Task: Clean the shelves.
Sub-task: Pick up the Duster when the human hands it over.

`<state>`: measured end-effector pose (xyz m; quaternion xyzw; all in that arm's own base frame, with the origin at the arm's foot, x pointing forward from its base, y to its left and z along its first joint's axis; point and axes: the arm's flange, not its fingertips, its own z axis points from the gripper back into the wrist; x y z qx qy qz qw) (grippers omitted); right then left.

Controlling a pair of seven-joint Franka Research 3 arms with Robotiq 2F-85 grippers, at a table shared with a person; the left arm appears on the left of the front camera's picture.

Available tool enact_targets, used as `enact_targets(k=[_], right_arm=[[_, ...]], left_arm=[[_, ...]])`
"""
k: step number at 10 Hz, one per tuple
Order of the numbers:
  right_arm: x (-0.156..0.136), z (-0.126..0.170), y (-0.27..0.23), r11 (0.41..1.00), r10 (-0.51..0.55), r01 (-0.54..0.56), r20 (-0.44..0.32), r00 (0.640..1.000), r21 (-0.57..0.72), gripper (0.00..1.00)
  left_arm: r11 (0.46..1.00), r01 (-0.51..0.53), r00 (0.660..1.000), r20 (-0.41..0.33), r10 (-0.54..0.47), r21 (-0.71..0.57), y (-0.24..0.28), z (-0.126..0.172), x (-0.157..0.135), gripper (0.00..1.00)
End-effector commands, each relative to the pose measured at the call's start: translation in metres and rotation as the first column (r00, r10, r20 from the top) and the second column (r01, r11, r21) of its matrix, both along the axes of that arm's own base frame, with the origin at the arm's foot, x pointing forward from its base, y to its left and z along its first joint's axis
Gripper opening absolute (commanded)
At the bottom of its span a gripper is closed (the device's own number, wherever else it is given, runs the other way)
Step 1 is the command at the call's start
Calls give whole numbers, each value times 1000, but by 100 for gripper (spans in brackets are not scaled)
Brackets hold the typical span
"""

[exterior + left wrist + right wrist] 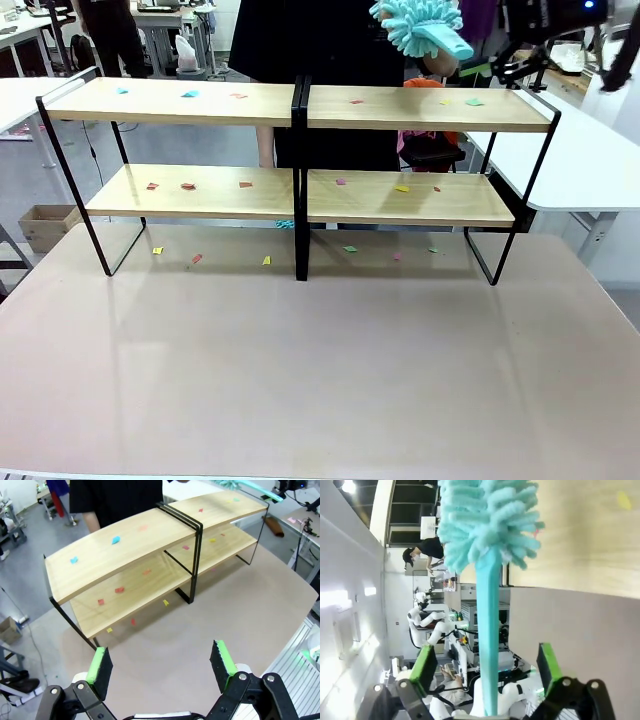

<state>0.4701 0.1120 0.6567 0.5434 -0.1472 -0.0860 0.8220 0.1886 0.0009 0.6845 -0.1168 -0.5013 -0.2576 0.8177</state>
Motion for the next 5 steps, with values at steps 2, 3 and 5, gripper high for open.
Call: enact_targets(k=[2, 3, 5], right_arm=[[-2, 11, 5, 1000, -1, 1, -5, 1000, 28, 100], [-2, 10, 5, 1000, 0, 0, -3, 1000, 26, 52], [-3, 8, 7, 1000, 4, -4, -9, 1000, 16, 0]], left_arm=[[1000, 0, 1000, 2, 0, 1, 0, 0, 0, 100], [1000, 0, 1000, 2, 0, 1, 0, 0, 0, 100], [1000, 0, 1000, 2, 0, 1, 0, 0, 0, 100]])
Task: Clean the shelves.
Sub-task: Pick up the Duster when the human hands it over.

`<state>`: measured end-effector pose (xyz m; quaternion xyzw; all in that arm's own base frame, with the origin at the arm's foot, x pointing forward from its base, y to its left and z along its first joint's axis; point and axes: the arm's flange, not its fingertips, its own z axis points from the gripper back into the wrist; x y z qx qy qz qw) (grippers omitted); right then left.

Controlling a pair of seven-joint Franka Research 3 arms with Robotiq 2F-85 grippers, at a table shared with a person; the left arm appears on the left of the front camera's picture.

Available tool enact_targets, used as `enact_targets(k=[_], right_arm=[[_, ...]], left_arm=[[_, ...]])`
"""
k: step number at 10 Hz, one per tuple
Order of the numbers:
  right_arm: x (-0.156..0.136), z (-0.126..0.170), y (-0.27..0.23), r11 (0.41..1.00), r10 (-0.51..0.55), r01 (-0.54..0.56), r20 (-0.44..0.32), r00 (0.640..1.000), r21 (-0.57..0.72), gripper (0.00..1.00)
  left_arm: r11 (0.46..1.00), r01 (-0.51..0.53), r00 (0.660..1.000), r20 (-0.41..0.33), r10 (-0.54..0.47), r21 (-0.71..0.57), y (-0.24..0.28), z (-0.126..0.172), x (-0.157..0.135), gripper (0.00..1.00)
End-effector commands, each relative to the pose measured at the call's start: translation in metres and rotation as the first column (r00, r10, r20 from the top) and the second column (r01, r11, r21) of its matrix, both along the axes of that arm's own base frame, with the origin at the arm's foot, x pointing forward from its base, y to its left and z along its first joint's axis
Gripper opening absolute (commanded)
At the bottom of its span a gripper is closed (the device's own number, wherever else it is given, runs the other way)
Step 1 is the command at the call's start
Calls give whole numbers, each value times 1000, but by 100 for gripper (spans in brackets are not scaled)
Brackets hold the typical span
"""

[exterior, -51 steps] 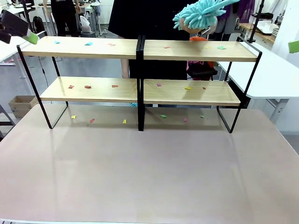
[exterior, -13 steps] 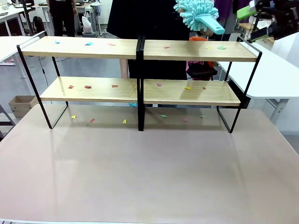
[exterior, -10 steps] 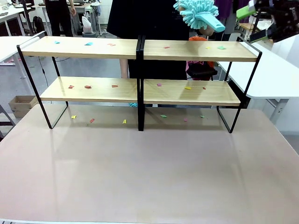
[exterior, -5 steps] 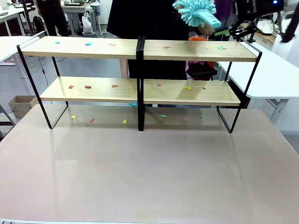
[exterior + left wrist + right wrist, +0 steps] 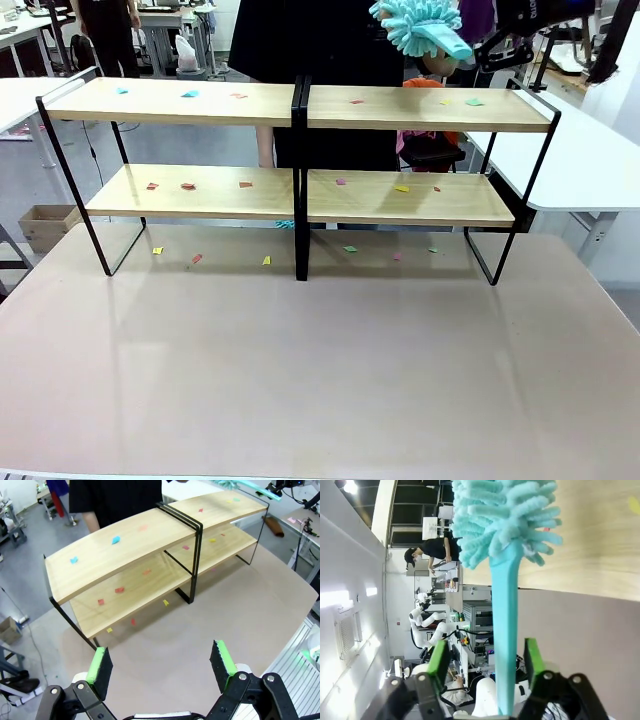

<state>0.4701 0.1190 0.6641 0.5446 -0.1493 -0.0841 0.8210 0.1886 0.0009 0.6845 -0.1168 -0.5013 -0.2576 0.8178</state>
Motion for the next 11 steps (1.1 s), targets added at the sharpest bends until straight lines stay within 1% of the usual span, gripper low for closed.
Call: enact_targets(k=[1, 2, 6, 7, 8, 9, 10, 11], right_arm=[[-3, -1, 0, 1000, 3, -3, -16, 1000, 22, 37], [-2, -4, 0, 1000, 11, -10, -20, 1000, 27, 0], [-4, -8, 0, 1000, 14, -14, -27, 1000, 24, 0], [-7, -8, -1, 1000, 13, -13, -6, 1000, 12, 0], [-10, -9, 0, 999, -21, 21, 11, 1000, -27, 0], [-15, -7, 1, 999, -11, 13, 36, 999, -48, 0], [-24, -2, -2, 995, -37, 42, 60, 997, -87, 0], [-45, 11, -5, 992, -12, 25, 108, 994, -123, 0]], left_arm=[[1000, 0, 1000, 2, 0, 1, 0, 0, 0, 100], [1000, 0, 1000, 2, 0, 1, 0, 0, 0, 100], [1000, 0, 1000, 2, 0, 1, 0, 0, 0, 100], [1000, 0, 1000, 2, 0, 1, 0, 0, 0, 100], [1000, 0, 1000, 2, 0, 1, 0, 0, 0, 100], [1000, 0, 1000, 2, 0, 1, 0, 0, 0, 100], [1000, 0, 1000, 2, 0, 1, 0, 0, 0, 100], [1000, 0, 1000, 2, 0, 1, 0, 0, 0, 100]])
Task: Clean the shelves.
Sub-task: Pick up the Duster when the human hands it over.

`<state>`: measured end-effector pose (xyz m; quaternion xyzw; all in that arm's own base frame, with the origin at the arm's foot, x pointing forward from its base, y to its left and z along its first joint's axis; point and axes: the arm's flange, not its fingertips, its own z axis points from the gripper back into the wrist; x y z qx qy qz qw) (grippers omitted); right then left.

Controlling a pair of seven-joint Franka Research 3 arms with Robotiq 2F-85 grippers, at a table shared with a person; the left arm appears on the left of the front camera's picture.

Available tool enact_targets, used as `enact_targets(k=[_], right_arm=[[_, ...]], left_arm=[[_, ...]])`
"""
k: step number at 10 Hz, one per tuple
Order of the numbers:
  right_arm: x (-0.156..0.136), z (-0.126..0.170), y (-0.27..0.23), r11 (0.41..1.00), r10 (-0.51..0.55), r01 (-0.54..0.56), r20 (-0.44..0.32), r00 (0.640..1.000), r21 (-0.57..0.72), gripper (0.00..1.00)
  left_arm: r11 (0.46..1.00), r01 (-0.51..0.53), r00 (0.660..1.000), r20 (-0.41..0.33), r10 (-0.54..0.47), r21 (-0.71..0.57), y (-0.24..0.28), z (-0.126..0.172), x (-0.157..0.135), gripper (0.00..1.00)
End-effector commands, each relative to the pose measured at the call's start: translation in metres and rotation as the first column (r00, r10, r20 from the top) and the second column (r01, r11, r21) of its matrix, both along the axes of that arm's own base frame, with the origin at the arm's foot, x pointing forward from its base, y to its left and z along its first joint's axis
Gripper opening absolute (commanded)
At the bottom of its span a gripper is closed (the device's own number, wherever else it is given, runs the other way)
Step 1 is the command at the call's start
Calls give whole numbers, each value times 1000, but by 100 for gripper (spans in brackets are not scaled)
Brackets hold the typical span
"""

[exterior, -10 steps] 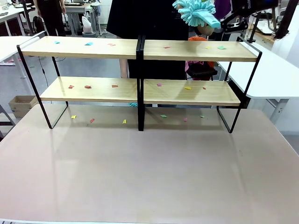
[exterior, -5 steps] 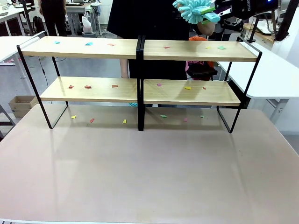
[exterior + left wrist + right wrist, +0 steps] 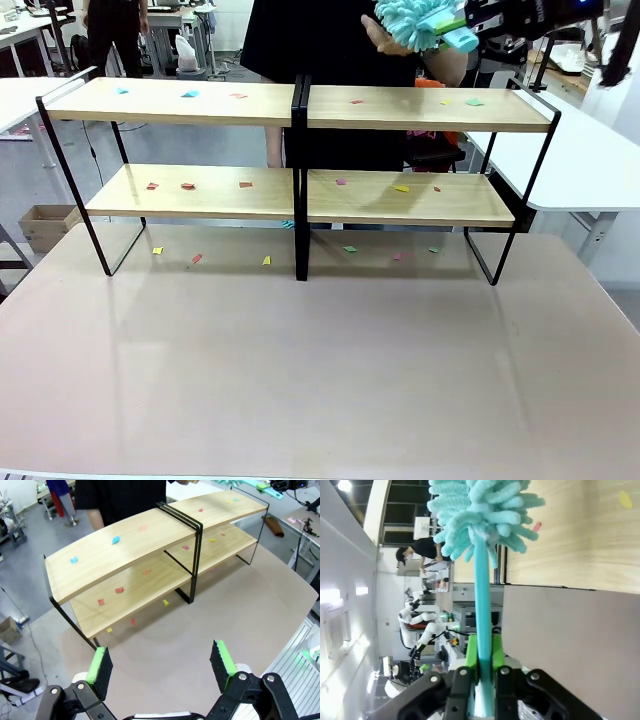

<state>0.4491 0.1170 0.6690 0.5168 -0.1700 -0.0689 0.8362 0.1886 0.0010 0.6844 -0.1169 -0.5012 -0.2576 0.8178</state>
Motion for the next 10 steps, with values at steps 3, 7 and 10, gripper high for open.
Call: enact_targets(k=[3, 7, 10], right_arm=[[-135, 38, -59, 961, 177, -140, 146, 973, -238, 0], [-232, 5, -158, 879, 351, -290, 101, 931, -378, 0], [-248, -53, -195, 678, 607, -415, 144, 781, -607, 0]], left_arm=[[1000, 0, 1000, 3, 0, 1, 0, 0, 0, 100], [1000, 0, 1000, 3, 0, 1, 0, 0, 0, 100], [1000, 0, 1000, 3, 0, 1, 0, 0, 0, 100]])
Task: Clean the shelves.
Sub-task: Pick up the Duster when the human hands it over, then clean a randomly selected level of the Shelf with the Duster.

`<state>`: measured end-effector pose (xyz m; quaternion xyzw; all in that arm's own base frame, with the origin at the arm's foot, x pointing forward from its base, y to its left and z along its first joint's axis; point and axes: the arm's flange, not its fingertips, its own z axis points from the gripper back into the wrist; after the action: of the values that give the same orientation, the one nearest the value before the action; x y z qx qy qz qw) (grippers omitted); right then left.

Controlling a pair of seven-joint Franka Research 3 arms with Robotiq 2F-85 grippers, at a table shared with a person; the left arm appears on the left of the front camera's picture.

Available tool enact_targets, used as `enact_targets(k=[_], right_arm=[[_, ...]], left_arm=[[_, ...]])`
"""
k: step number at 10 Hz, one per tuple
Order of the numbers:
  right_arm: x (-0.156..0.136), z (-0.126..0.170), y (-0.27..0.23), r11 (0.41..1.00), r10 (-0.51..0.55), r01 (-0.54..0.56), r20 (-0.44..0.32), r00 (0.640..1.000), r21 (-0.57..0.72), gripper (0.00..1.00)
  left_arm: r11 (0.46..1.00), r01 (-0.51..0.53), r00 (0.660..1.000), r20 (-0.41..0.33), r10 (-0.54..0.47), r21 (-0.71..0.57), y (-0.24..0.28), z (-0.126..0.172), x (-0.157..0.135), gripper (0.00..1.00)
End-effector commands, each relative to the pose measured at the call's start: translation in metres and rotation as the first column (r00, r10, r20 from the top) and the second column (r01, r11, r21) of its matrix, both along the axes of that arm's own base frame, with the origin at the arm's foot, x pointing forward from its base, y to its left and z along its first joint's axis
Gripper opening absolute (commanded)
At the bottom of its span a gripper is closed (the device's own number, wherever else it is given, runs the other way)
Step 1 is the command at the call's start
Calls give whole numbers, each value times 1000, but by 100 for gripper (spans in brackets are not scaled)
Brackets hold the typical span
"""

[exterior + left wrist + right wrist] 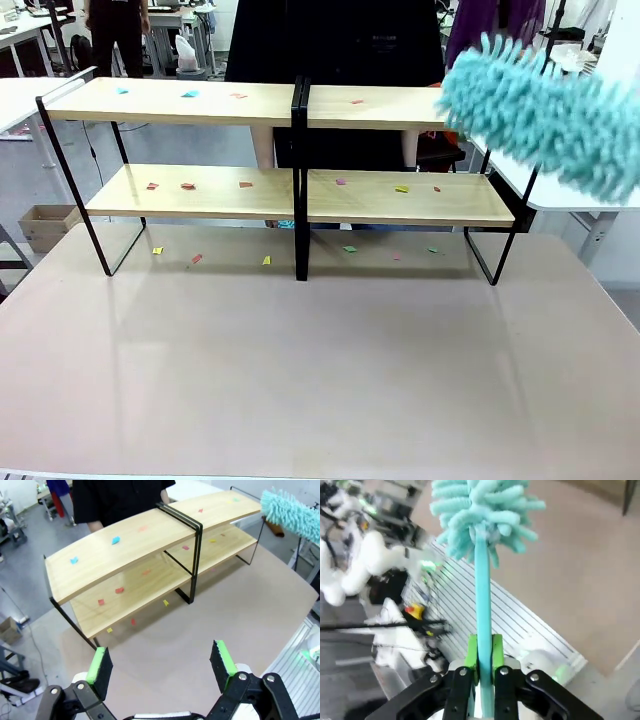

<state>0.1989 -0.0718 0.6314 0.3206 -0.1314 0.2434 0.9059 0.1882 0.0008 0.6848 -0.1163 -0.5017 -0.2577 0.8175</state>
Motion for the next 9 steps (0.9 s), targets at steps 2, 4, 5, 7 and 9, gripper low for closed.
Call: enact_targets(k=[2, 4, 5, 7, 9], right_arm=[[2, -35, -19, 998, 53, -58, 160, 986, 25, 0], [0, -17, -8, 994, 97, -94, 60, 993, -58, 0], [0, -17, -8, 994, 97, -94, 60, 993, -58, 0], [0, -17, -8, 994, 97, -94, 60, 993, -58, 0], [0, -17, -8, 994, 97, -94, 60, 993, -58, 0]], left_arm=[[1000, 0, 1000, 1, 0, 1, 1, 0, 0, 100], [1000, 0, 1000, 1, 0, 1, 1, 0, 0, 100], [1000, 0, 1000, 1, 0, 1, 1, 0, 0, 100], [1000, 0, 1000, 1, 0, 1, 1, 0, 0, 100], [1000, 0, 1000, 1, 0, 1, 1, 0, 0, 100]])
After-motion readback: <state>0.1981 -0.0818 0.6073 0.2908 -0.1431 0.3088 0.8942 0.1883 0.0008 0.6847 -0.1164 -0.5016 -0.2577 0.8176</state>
